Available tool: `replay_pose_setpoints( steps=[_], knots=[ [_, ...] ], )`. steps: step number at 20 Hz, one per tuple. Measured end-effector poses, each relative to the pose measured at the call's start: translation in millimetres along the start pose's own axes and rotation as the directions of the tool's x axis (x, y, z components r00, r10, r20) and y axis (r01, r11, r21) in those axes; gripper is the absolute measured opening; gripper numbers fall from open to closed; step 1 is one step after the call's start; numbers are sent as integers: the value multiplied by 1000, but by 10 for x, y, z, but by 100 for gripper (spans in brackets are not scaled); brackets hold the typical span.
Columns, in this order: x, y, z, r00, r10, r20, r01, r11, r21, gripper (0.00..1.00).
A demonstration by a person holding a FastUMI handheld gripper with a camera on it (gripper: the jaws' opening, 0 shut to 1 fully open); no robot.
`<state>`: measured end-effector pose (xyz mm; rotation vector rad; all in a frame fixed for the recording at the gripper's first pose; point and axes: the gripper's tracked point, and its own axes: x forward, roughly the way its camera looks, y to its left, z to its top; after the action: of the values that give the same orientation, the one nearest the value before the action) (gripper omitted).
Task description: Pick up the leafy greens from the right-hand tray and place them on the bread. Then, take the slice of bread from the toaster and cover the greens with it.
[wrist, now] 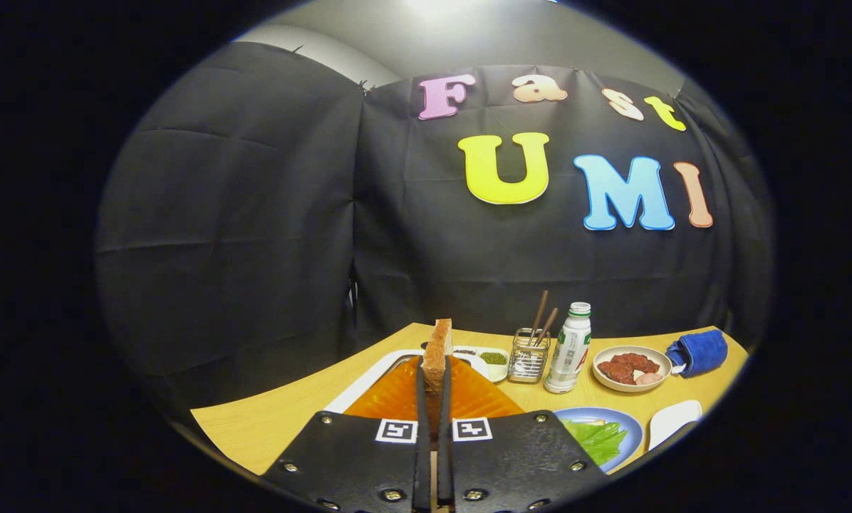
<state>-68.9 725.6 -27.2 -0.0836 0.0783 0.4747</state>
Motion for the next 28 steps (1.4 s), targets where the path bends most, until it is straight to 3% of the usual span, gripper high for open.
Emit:
replay_pose_setpoints(
  steps=[8, 14, 28],
  knots=[
    [-174, -14, 453, 995, 68, 68, -73, 994, 81, 4],
    [-473, -381, 633, 994, 7, 109, -10, 999, 31, 4],
    [-802, -1051, -32, 996, -84, 7, 83, 996, 41, 4]
  ],
)
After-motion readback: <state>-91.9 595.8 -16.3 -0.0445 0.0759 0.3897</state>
